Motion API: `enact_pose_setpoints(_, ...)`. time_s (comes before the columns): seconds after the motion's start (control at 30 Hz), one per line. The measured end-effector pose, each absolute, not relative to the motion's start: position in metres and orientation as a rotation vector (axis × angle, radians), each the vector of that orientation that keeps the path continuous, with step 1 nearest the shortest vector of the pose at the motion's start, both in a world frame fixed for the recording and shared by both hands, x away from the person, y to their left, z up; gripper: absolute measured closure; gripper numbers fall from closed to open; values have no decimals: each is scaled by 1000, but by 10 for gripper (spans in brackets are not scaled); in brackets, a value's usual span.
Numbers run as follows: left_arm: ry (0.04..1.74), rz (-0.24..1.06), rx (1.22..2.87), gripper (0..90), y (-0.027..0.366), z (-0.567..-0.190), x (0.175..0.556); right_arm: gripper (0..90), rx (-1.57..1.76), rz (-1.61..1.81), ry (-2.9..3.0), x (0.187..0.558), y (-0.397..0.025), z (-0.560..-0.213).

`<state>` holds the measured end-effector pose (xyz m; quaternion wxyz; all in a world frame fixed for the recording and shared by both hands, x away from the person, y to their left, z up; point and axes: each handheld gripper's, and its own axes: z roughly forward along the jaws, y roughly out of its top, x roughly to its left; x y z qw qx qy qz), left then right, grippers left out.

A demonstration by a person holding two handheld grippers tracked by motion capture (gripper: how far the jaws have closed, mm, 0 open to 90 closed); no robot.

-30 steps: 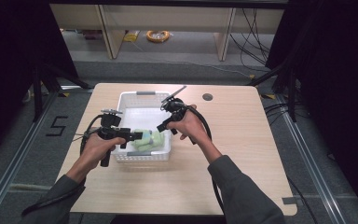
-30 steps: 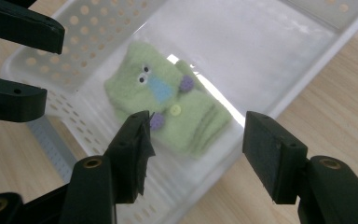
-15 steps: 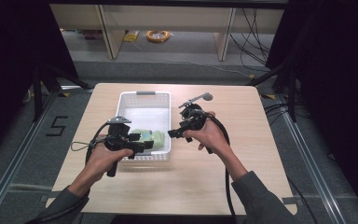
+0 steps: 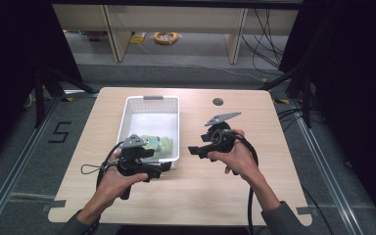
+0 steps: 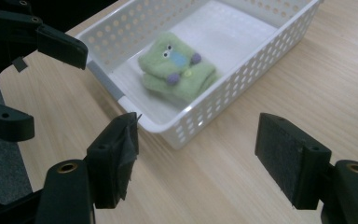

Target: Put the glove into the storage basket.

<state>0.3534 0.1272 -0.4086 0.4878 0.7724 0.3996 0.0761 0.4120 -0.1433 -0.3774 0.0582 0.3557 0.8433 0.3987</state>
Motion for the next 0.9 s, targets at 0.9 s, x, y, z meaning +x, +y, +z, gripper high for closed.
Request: enact_pose_setpoints(0.9, 937, 182, 1914, 162, 122, -440, 321, 264, 1065, 1284, 2510, 360, -186, -410)
